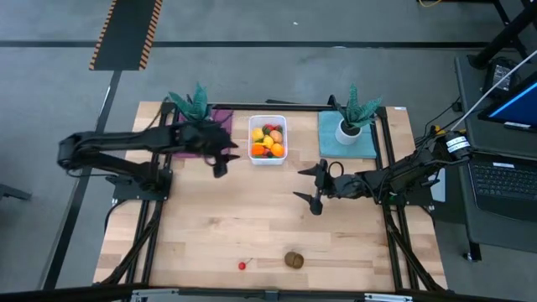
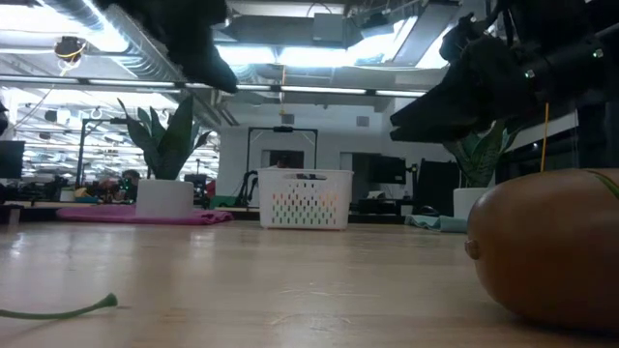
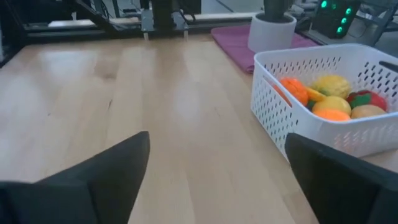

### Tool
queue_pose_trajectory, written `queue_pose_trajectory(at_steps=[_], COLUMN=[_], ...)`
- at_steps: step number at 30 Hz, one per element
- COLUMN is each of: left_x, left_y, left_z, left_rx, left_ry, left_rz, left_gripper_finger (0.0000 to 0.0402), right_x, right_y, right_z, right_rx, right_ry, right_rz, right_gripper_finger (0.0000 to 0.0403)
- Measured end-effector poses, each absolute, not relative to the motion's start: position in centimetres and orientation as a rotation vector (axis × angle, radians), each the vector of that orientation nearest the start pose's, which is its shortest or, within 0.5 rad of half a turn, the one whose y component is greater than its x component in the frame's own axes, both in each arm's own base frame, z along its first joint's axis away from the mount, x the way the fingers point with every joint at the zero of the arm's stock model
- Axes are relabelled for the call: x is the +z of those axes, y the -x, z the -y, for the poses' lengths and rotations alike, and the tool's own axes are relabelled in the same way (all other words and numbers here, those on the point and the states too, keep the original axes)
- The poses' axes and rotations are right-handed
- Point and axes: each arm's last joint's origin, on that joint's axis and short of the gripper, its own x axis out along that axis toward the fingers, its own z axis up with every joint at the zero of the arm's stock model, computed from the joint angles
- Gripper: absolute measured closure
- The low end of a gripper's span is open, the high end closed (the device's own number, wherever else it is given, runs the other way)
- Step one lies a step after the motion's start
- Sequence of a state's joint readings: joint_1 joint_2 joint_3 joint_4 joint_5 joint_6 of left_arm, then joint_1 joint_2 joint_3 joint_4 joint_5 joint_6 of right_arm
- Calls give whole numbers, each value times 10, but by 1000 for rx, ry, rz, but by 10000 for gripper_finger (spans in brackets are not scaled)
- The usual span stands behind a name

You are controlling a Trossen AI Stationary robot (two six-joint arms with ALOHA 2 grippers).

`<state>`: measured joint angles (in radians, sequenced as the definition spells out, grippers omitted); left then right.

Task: Pick and placing Produce into tupperware
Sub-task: Put the brown kiwi into the white bin

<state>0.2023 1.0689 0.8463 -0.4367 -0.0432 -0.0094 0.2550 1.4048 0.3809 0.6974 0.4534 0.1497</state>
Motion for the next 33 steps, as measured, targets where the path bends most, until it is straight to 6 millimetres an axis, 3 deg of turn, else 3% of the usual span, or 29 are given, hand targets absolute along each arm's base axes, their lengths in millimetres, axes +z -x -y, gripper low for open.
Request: queue_pose_trajectory(at_steps=[6, 14, 18, 24, 33], left_x=[272, 254, 249, 248, 251], left_y=[-182, -153, -149, -146, -143], left_z=[-17, 16, 28, 41, 55], left_rx=[239, 257, 245, 243, 220], left_ry=[96, 112, 103, 89, 73], left_rz=[-586, -509, -468, -434, -386], left_gripper_finger=[232, 225, 230, 234, 231], right_x=[165, 189, 207, 228, 222], right_y=[-244, -257, -261, -255, -249], right_z=[-57, -92, -110, -135, -175], right_rx=[-194, -129, -162, -137, -126], right_ry=[-68, 70, 108, 17, 24], right_rz=[-236, -350, -469, -550, -571], right_gripper_finger=[25, 24, 24, 24, 24])
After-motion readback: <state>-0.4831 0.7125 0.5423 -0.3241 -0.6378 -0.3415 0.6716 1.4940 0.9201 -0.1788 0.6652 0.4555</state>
